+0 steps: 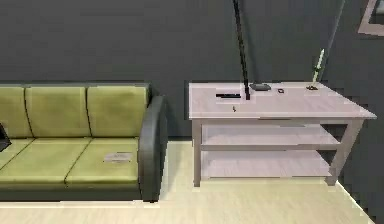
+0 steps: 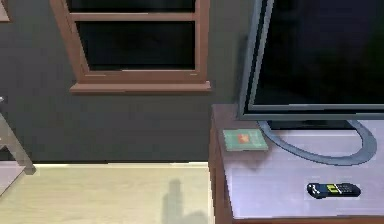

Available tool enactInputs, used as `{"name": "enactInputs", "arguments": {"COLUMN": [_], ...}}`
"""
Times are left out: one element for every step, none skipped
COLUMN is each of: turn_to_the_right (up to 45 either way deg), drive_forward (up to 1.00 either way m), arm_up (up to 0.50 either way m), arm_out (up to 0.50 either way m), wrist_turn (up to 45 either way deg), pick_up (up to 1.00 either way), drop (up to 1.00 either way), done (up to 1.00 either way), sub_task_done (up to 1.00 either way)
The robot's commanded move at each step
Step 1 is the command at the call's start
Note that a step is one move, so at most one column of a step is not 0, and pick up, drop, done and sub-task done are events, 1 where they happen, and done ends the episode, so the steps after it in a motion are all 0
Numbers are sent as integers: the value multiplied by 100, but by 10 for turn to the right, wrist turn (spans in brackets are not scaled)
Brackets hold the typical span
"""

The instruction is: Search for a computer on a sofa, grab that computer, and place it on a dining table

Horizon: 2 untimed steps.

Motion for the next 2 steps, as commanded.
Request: {"name": "enactInputs", "arguments": {"turn_to_the_right": [-450, 0], "drive_forward": [0, 70], "arm_up": [0, 0], "arm_out": [0, 0], "wrist_turn": [0, 0], "pick_up": [0, 0], "drop": [0, 0], "done": [0, 0], "sub_task_done": [0, 0]}}
